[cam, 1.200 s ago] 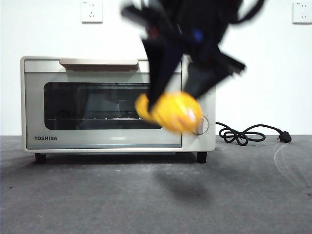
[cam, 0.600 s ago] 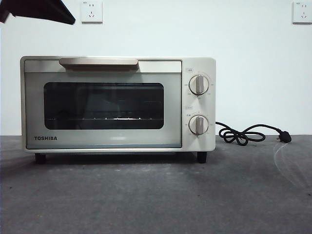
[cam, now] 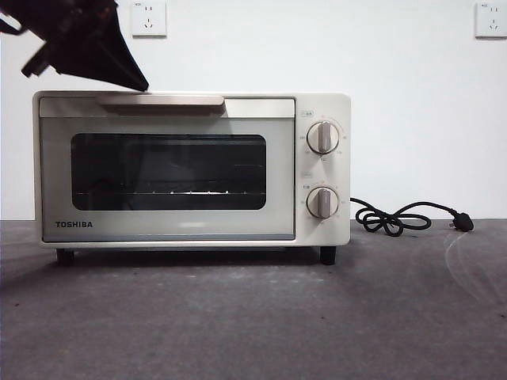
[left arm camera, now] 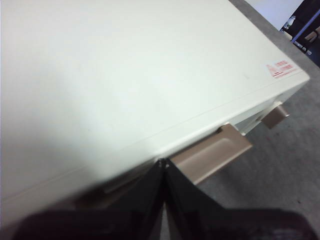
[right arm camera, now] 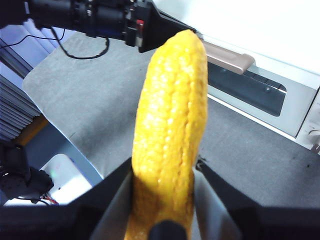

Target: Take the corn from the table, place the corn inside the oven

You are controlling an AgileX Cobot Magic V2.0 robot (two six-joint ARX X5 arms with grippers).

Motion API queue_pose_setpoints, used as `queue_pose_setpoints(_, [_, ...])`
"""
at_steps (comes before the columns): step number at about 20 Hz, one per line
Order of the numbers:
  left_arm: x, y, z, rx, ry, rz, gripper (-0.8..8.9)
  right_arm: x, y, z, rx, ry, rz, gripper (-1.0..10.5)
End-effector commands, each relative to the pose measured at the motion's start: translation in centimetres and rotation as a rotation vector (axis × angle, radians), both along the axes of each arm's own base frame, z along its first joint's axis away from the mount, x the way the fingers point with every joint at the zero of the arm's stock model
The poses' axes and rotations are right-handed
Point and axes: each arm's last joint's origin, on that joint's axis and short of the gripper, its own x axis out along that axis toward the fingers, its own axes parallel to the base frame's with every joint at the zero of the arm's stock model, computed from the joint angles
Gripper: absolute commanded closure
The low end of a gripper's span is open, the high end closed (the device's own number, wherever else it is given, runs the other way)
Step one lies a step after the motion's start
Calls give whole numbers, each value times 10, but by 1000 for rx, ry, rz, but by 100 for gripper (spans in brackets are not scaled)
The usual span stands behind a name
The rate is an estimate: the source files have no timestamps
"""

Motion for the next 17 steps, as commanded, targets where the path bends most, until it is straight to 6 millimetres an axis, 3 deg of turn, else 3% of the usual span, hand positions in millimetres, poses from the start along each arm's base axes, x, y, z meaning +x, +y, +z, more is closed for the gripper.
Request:
queue_pose_setpoints(1, [5, -3, -6, 23, 4, -7, 819, -1, -1, 0, -2, -3, 2, 958])
queue_pose_setpoints(6, [9, -4, -17, 52, 63, -4, 819, -1, -1, 0, -5, -2, 1, 958])
queue_pose_setpoints(17, [-7, -5, -33, 135, 255, -59, 819, 1, -1, 0, -24, -31, -33, 958])
